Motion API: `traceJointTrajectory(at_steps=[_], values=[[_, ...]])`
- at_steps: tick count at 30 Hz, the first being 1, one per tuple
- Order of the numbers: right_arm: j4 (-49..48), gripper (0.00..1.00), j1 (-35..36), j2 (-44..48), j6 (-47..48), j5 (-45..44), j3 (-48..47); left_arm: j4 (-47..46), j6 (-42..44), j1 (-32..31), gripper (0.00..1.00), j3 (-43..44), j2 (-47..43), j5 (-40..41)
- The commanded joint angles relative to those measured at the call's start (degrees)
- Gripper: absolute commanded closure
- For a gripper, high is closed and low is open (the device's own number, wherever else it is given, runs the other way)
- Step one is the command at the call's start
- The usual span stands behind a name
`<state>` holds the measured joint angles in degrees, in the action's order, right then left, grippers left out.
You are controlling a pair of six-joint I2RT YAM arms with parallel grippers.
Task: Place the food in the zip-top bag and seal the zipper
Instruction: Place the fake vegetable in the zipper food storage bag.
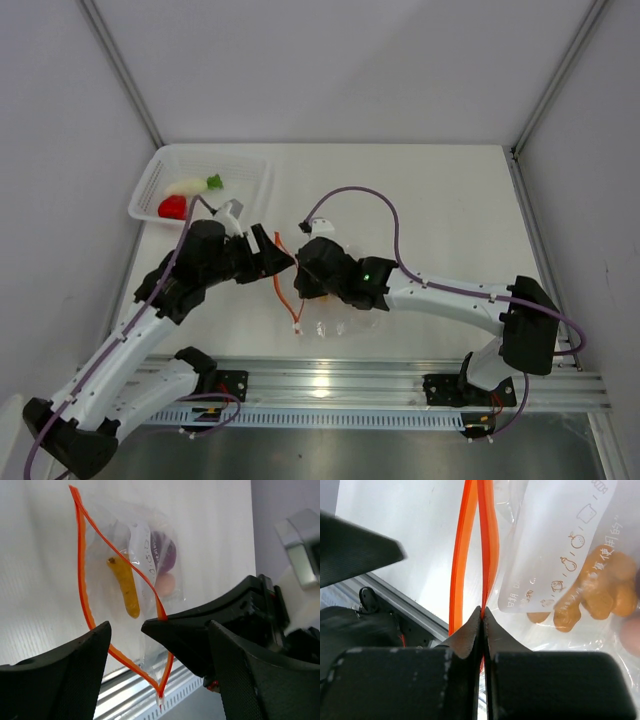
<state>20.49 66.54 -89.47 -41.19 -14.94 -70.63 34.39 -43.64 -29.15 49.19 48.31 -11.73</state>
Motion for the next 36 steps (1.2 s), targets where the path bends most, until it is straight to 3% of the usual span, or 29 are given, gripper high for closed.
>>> traceJointTrajectory(at_steps=[1, 4, 11, 16, 21, 24, 36], values=[[-0.2, 1.0, -2.1, 1.7, -1.3, 0.3, -1.9, -1.8, 3.6, -0.5, 0.18, -0.6, -3.8, 3.8], [1.0, 1.0, -3.6, 3.4, -0.6, 0.3, -1.8, -3.8, 4.2, -0.5, 0.01, -2.6, -9.0, 6.2], [1.8, 1.0, -5.4, 17.4, 2.5, -1.6, -1.7, -6.1, 1.8, -0.4, 0.0, -5.6, -13.3, 10.9], [5.1, 1.0, -9.8, 21.6, 0.9, 0.2, 1.0, -3.5, -0.3, 0.4, 0.01, -1.6, -5.0, 15.7], [5.3, 1.0, -14.3, 22.8, 0.3, 2.3, 5.2, -4.8, -0.2, 4.9, 0.01, 2.7, 4.9, 12.5], [6.2, 1.0, -15.1, 22.9, 2.0, 2.4, 4.8, -8.8, 0.0, 7.9, 0.02, 3.6, 9.8, 8.6], [14.5, 1.0, -25.9, 23.3, 12.0, 1.8, -3.3, -14.3, -0.1, 16.0, 0.08, 13.1, 21.4, 14.9]])
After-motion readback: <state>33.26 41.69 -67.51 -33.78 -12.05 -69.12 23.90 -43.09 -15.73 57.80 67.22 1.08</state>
